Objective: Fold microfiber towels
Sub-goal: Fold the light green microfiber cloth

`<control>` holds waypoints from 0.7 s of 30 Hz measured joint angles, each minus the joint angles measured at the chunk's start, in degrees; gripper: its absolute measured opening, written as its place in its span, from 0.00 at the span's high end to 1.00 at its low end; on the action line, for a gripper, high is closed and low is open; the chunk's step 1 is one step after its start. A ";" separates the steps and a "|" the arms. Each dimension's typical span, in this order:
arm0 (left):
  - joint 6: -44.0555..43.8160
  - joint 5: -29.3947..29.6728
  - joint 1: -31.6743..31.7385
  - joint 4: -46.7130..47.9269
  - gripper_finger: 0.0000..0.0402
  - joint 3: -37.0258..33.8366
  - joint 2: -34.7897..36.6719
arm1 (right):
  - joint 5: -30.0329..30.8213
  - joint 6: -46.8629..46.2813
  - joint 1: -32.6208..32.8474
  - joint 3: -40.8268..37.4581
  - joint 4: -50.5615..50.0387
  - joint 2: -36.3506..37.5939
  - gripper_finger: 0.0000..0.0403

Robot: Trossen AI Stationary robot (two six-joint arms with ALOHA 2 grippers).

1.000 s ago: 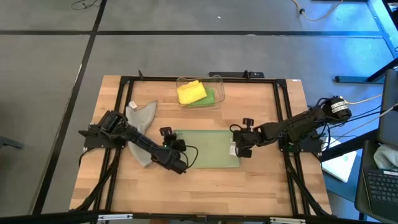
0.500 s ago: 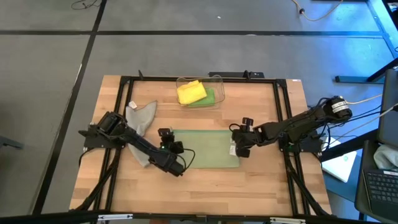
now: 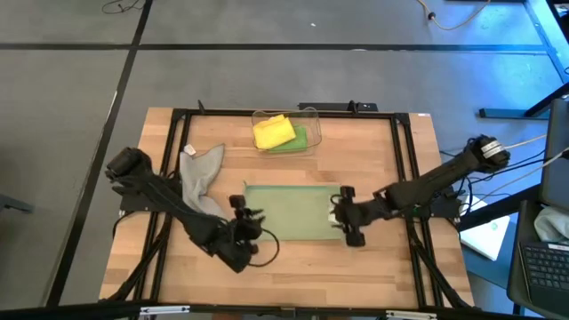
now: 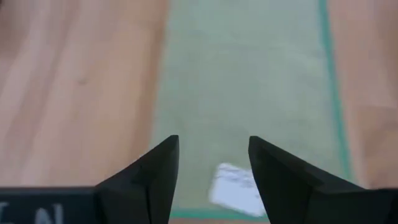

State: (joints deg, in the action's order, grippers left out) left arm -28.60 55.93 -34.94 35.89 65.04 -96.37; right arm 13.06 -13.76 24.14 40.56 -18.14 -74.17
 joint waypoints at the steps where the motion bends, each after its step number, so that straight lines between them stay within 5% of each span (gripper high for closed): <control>1: 2.77 -0.50 -0.08 -4.59 0.76 0.00 0.16 | 0.04 -1.00 1.55 -0.14 -0.02 0.00 0.51; 8: 21.96 -9.82 4.35 -27.86 0.77 -0.74 -6.38 | 10.24 -2.18 14.40 -1.46 -1.25 -1.16 0.56; 15: 26.71 -32.98 13.58 -45.94 0.77 -0.72 -11.55 | 18.92 -10.59 22.01 -1.49 -5.71 -6.46 0.61; 21: 26.71 -40.30 19.03 -46.54 0.77 -0.70 -11.66 | 25.18 -12.88 24.52 -1.49 -4.75 -15.38 0.57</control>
State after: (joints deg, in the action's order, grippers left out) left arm -1.89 15.63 -15.91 -10.64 64.34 -108.03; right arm 38.24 -26.64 48.65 39.07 -22.89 -89.55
